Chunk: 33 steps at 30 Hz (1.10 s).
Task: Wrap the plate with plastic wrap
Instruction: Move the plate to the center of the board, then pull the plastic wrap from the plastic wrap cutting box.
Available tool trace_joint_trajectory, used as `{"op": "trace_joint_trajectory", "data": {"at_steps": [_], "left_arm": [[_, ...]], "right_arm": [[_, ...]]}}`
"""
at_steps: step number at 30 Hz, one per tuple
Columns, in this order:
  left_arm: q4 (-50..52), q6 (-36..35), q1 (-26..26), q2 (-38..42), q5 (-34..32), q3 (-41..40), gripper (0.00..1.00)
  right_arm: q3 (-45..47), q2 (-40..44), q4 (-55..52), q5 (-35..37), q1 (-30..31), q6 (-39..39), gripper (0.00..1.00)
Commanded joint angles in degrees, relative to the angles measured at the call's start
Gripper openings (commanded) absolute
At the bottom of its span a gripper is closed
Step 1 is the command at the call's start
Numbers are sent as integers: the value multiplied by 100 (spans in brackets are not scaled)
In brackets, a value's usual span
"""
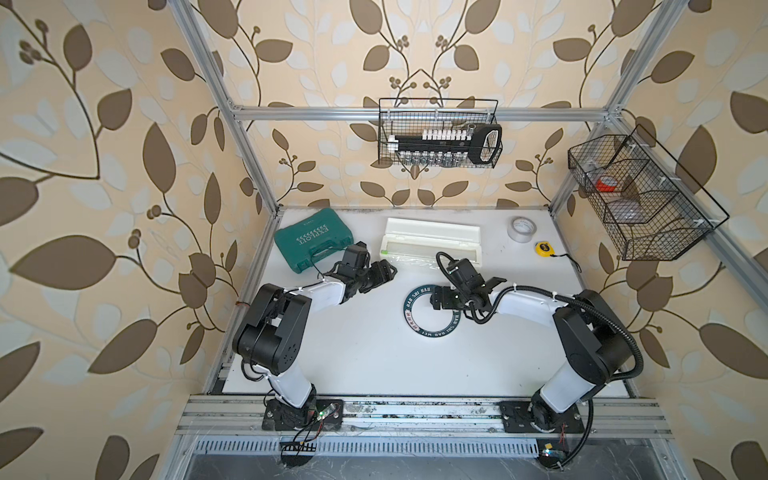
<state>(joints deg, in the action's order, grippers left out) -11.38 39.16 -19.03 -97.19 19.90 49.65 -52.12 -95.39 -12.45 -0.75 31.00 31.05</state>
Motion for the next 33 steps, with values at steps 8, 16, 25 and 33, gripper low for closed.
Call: {"op": "trace_joint_trajectory", "data": {"at_steps": [8, 16, 25, 33], "left_arm": [[-1310, -347, 105, -594, 66, 257, 74], [-1895, -284, 180, -887, 219, 284, 68], [-2589, 135, 180, -1228, 548, 291, 57], [-2849, 326, 180, -1338, 691, 287, 45]], "right_arm": [[955, 1496, 1083, -1367, -1143, 296, 91], [1411, 1208, 2575, -1655, -1816, 938, 84], [1528, 607, 3927, -1313, -1864, 1308, 88], [1629, -36, 5002, -1435, -1854, 1719, 88]]}}
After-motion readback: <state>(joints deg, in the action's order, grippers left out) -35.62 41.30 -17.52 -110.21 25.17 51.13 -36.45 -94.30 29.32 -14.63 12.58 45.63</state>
